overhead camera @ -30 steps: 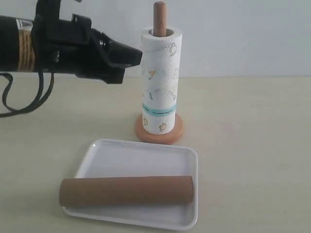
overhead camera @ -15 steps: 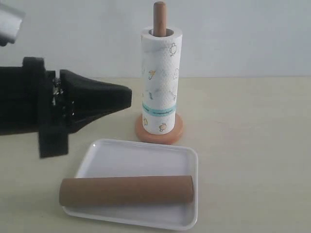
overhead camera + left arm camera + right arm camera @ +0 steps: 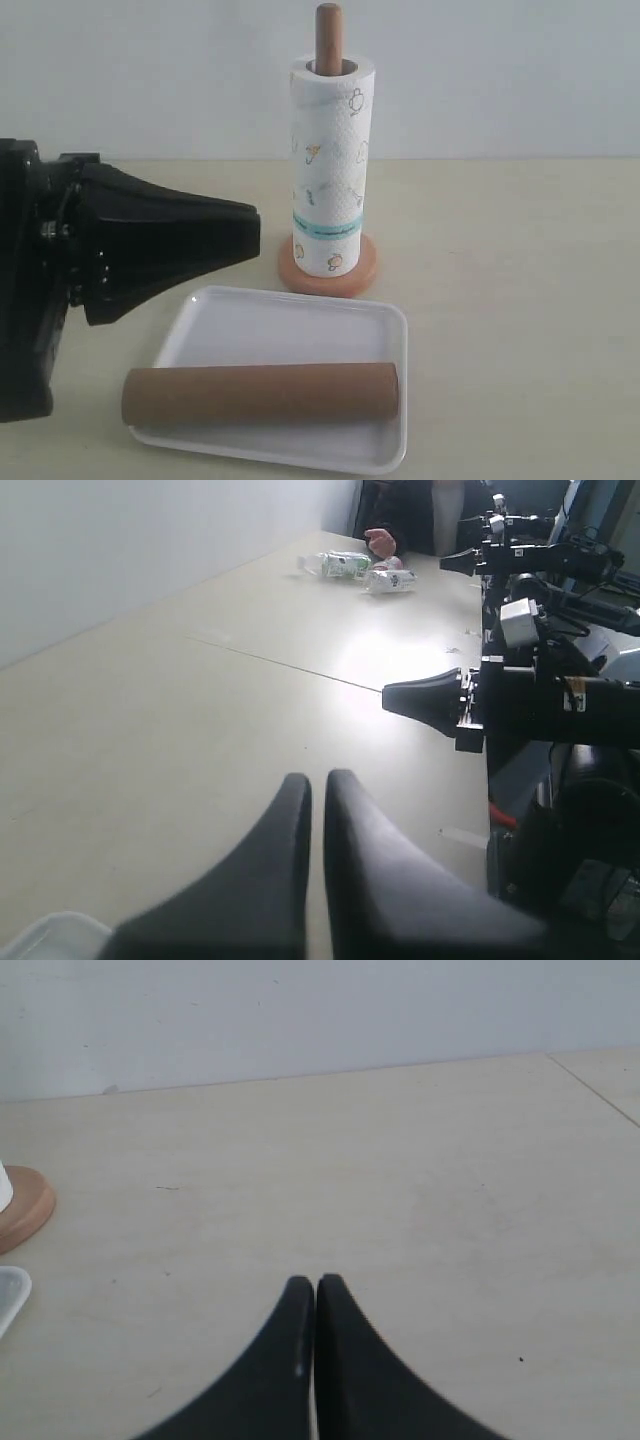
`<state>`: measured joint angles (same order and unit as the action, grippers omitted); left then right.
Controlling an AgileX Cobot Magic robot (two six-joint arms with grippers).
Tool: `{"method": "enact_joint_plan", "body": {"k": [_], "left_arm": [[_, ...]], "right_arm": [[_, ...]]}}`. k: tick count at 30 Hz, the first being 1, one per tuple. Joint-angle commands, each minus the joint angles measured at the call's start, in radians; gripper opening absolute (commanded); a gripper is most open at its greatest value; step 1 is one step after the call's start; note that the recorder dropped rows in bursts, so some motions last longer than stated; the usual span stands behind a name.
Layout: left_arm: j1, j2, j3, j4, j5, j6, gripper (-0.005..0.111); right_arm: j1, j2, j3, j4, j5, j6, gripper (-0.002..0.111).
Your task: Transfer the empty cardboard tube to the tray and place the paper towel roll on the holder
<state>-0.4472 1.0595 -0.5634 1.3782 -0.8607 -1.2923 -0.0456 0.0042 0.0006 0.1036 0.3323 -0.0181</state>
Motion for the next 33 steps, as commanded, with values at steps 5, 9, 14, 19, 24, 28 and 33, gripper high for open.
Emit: {"method": "enact_joint_plan", "body": {"k": [5, 9, 14, 19, 24, 28, 33], "left_arm": [[-0.004, -0.09, -0.001, 0.25, 0.058, -0.022, 0.004], [0.011, -0.183, -0.001, 0.366, 0.198, -0.256, 0.004], [0.086, -0.354, 0.036, 0.366, 0.496, -0.508, 0.004], [0.185, -0.501, 0.1, 0.366, 0.606, -0.615, 0.004], [0.271, -0.634, 0.193, 0.366, 0.573, -0.631, 0.004], [0.325, -0.745, 0.268, 0.366, 0.573, -0.657, 0.004], [0.356, -0.865, 0.334, 0.366, 0.581, -0.795, 0.004]], "right_arm": [[-0.004, -0.004, -0.001, -0.007, -0.008, -0.002, 0.0], [-0.004, -0.004, -0.001, -0.007, -0.008, -0.002, 0.0], [-0.004, -0.004, -0.001, -0.007, -0.008, -0.002, 0.0], [-0.004, -0.004, -0.001, -0.007, -0.008, -0.002, 0.0], [-0.004, -0.004, -0.001, -0.007, -0.008, -0.002, 0.0], [-0.004, -0.004, -0.001, -0.007, -0.008, -0.002, 0.0], [-0.004, -0.004, -0.001, -0.007, -0.008, -0.002, 0.0]]}}
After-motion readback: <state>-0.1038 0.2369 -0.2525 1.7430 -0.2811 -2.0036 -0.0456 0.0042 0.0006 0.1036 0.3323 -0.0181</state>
